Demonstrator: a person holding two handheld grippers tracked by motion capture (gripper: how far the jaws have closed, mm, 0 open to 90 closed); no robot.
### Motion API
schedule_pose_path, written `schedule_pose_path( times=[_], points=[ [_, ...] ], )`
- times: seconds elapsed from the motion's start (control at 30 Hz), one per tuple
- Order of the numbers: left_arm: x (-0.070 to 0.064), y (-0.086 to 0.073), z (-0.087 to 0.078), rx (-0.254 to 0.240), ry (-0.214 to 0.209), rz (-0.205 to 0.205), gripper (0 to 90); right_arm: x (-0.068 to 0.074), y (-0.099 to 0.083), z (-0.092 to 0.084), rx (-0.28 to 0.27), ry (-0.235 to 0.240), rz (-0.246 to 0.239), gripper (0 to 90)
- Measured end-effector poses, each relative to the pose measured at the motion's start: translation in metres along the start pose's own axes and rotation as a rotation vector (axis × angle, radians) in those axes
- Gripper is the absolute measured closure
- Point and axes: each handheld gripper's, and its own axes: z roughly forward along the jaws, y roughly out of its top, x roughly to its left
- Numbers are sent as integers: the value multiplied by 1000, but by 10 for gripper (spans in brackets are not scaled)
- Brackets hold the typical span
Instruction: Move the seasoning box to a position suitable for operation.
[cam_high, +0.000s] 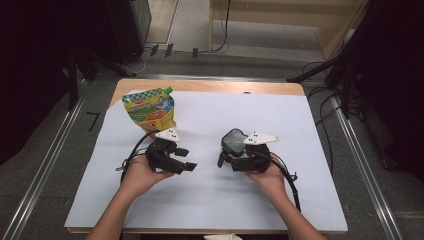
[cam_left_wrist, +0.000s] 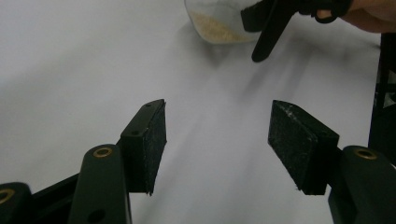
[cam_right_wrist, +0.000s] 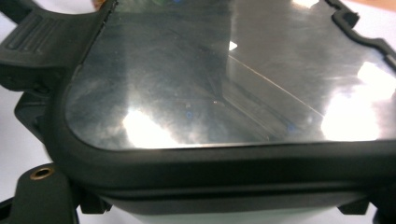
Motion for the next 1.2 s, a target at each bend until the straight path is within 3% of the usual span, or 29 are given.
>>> schedule_pose_path(
  times=[0.03,0.23,0.37,0.67,0.87,1.1,1.2],
  points=[
    [0,0,0,0,0,0,379,8,-1,6,6,15,-7,156],
    [0,0,0,-4,0,3,380,23,-4,16,28,35,-44,156],
    [-1,0,1,0,0,7,379,27,-8,22,50,39,-60,156],
    [-3,0,2,-1,-5,8,380,31,-14,22,45,29,-98,149],
    [-2,0,1,-1,-3,9,380,26,-14,21,70,64,-42,128],
    [-1,-1,1,-7,-8,3,391,26,-14,1,107,62,-52,137],
    [-2,0,2,-9,-12,4,397,24,-13,-18,85,70,-15,154]
  ],
)
